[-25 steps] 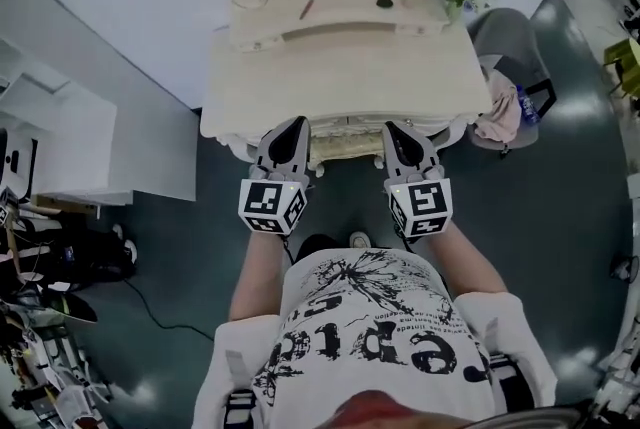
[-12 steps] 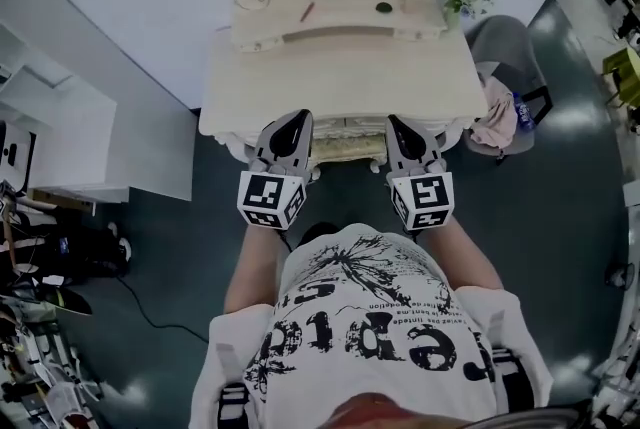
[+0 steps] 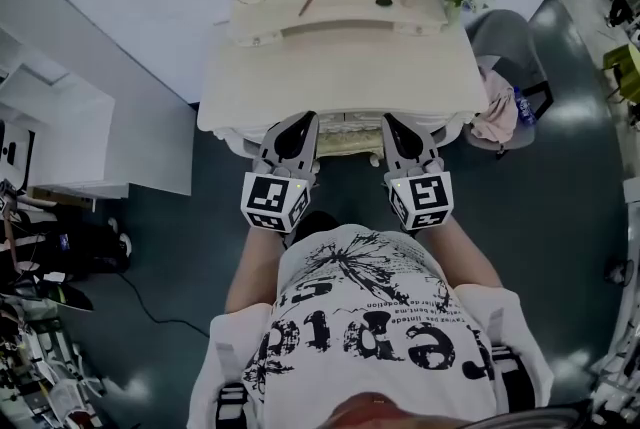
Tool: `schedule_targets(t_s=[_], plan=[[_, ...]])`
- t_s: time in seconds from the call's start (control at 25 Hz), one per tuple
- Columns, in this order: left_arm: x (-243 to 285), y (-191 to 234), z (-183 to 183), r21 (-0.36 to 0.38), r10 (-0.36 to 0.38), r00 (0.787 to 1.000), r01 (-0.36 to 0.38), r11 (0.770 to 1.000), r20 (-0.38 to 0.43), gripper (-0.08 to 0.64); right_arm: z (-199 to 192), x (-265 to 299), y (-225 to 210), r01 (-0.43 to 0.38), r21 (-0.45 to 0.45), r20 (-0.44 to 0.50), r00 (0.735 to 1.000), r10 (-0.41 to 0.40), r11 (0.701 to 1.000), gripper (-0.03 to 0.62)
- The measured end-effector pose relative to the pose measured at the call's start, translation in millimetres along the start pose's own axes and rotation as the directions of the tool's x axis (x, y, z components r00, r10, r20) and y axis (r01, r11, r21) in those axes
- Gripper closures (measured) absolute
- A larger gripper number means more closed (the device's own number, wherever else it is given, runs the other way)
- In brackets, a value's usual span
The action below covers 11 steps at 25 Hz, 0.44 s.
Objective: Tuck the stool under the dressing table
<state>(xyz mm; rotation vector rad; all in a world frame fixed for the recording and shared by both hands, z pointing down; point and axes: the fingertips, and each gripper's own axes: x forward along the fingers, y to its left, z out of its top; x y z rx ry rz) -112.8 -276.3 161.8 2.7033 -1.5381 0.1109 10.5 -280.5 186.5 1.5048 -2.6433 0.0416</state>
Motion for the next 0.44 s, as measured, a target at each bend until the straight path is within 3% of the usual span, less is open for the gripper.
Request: schedule_targets(t_s=[0.44], plan=[[-12, 8, -13, 0.012, 0.035, 0.999, -0.034, 0.999, -0.025, 0.540, -9, 2, 6, -0.017, -0.004, -0.014, 1.000, 0.017, 1.000, 0.575]])
